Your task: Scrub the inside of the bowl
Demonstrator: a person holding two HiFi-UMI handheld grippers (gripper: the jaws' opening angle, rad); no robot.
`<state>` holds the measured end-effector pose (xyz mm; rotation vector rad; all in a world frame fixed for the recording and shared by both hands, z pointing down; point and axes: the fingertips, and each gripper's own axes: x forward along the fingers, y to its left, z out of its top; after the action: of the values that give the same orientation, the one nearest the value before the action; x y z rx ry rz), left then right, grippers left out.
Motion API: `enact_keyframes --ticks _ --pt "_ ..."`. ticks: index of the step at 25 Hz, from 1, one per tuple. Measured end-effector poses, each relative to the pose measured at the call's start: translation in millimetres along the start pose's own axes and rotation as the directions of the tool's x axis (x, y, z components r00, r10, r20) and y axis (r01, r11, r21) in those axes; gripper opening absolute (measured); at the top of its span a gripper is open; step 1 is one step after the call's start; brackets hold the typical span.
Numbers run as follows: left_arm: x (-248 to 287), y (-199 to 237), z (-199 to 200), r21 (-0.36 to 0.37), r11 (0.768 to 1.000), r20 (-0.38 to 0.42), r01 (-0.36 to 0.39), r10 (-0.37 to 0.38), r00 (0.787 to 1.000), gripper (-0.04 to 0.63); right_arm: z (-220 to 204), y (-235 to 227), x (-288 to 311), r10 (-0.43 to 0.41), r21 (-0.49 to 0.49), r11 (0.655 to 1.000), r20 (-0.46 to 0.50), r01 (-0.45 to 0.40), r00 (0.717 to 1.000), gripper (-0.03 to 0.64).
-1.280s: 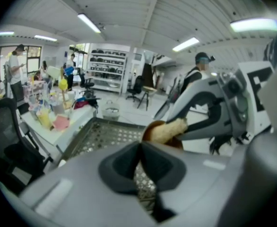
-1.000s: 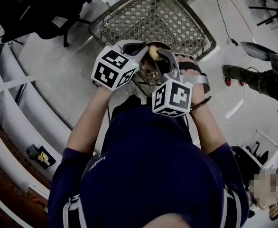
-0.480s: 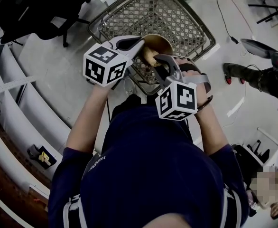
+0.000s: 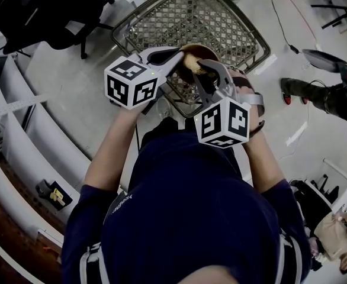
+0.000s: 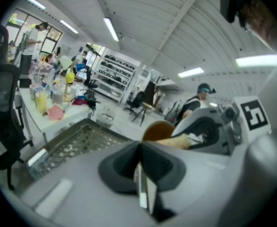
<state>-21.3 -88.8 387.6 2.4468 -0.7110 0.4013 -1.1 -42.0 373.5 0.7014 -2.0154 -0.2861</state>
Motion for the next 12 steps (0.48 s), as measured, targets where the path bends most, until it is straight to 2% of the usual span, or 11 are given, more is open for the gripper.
enact_keyframes --ticks 6,9,12 --pt "-1.7 0.4 -1.0 -0.028 1.0 0.012 0.008 -0.007 1.0 0.011 0.2 -22.6 -9.3 -0.131 0.012 0.991 0.017 0.131 0.991 0.069" --pt "-2.3 0.3 1.4 -0.037 0.999 0.021 0.008 -0.007 1.0 0.011 1.7 -18.2 -8.1 -0.129 -0.023 0.991 0.013 0.129 0.992 0.069" --pt "-4.2 0.8 3.0 -0.037 0.999 0.023 0.006 -0.005 1.0 0.011 4.0 -5.8 -4.9 -0.085 -0.065 0.994 0.005 0.085 0.996 0.069"
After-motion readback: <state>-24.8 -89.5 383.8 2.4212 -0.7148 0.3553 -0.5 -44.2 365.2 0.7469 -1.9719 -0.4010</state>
